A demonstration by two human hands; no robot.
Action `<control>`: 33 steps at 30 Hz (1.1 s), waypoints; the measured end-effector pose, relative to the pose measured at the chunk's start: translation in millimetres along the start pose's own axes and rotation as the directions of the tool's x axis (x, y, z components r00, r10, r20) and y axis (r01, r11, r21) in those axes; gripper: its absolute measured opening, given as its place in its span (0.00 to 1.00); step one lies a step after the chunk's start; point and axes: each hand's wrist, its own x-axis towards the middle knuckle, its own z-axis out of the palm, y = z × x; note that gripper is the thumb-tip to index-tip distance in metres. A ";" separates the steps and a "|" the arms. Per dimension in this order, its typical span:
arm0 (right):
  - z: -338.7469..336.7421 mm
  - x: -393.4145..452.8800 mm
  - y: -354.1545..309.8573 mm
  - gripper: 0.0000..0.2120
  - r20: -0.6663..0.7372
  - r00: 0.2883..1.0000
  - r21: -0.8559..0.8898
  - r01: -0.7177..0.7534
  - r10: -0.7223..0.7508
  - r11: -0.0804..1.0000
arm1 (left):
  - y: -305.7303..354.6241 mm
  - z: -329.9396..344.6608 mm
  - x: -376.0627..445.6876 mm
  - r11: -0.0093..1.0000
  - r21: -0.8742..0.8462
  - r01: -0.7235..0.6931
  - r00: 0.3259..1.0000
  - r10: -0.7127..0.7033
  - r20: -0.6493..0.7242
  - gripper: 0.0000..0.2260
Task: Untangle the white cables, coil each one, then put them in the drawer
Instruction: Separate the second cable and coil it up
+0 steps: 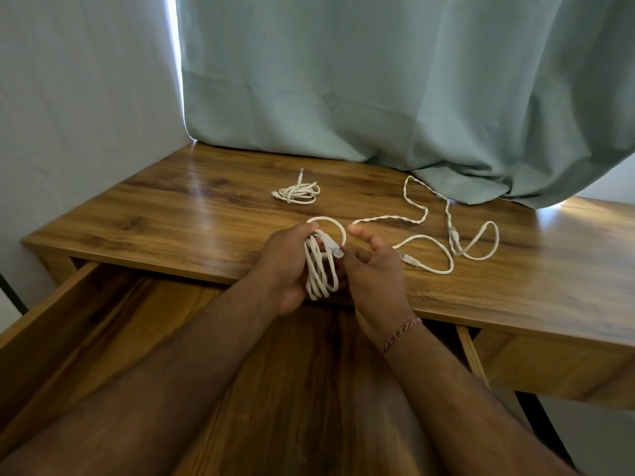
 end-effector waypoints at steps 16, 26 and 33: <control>-12.7 1.1 -1.9 0.09 0.145 0.846 -0.598 0.488 -0.513 0.636 | 1.6 -3.9 -1.6 1.000 -0.018 0.014 0.974 -0.009 0.228 0.28; -7.7 -9.2 -11.3 0.33 0.476 0.784 -0.680 0.615 -0.397 0.399 | 18.4 -8.8 -1.6 0.994 -0.064 -0.086 0.981 0.096 0.171 0.16; -18.0 -1.4 -2.3 0.13 0.302 0.802 -0.634 0.572 -0.515 0.520 | 8.5 -6.5 3.5 0.995 -0.007 -0.102 0.987 0.102 0.120 0.18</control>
